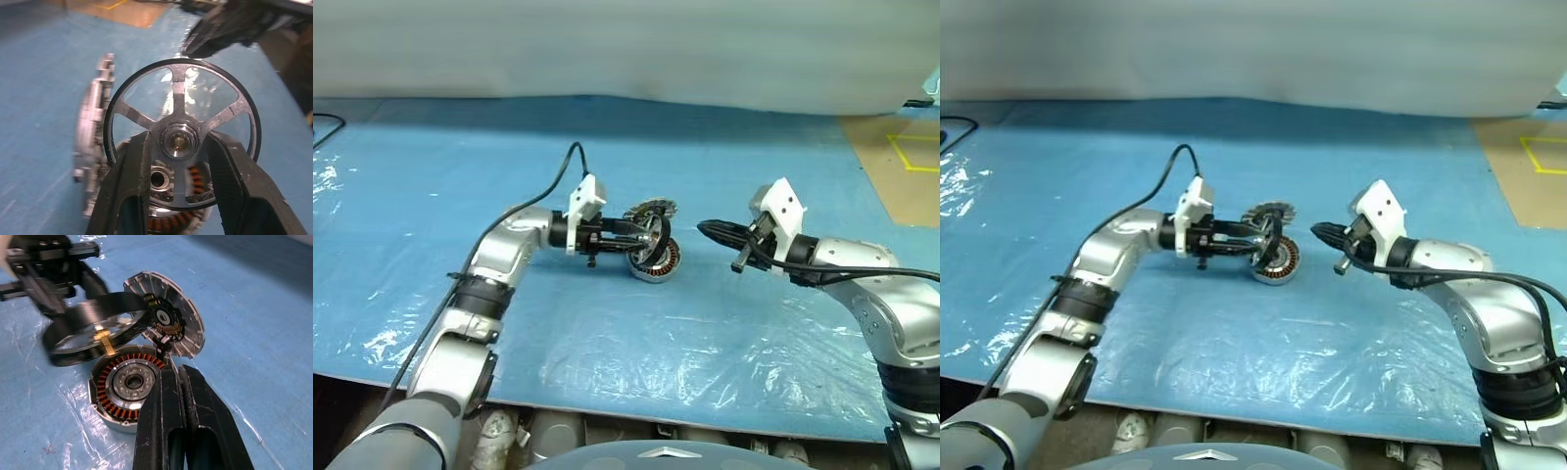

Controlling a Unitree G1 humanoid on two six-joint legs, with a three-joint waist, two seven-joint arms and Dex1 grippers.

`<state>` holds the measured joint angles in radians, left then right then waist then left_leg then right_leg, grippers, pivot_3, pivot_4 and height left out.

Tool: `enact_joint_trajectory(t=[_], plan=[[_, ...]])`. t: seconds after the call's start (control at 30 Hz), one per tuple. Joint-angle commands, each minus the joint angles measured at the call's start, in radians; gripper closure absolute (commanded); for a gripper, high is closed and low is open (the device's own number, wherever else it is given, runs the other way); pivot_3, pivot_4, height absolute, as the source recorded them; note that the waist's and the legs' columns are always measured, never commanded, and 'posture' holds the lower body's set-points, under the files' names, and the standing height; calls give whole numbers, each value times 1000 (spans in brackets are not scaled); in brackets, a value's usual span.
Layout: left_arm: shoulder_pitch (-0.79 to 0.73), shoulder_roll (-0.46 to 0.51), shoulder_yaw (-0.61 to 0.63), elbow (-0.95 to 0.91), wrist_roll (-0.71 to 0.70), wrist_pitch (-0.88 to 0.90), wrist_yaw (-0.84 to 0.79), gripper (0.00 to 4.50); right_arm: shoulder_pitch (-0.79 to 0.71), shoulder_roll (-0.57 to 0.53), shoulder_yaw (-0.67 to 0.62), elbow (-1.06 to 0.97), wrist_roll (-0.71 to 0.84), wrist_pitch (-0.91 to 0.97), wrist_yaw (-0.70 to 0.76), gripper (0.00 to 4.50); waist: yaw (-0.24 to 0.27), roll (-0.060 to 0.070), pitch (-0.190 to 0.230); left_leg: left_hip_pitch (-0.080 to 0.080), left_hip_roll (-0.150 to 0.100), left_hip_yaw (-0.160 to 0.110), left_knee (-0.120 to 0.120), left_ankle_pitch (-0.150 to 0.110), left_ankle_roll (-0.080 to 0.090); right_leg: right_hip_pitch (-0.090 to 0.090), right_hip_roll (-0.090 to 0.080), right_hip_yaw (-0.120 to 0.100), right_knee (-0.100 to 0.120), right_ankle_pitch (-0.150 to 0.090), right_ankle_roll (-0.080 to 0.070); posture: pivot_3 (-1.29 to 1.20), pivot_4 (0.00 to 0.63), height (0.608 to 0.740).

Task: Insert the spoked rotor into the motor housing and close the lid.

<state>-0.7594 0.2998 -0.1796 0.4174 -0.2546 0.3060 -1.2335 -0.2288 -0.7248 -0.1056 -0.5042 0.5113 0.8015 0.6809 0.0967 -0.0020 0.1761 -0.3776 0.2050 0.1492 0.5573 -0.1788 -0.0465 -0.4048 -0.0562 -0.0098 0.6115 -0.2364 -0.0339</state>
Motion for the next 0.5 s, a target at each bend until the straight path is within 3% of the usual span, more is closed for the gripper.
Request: enact_joint_trajectory(t=[0.03, 0.5], plan=[[-48, 10, -33, 58, 36, -40, -36, 3123, 21, -6, -52, -65, 16, 9, -30, 4500, -1, 0, 0, 0, 0, 0, 0, 0, 0, 0, 0, 0, 1, 0, 0, 0, 150, 740], [-106, 27, -128, 87, 143, -75, -86, 3123, 71, -3, -79, -101, 21, 9, -82, 4500, 6, 0, 0, 1, 0, 0, 5, 0, 0, 0, -1, 1, 7, -2, -4, 0, 150, 740]])
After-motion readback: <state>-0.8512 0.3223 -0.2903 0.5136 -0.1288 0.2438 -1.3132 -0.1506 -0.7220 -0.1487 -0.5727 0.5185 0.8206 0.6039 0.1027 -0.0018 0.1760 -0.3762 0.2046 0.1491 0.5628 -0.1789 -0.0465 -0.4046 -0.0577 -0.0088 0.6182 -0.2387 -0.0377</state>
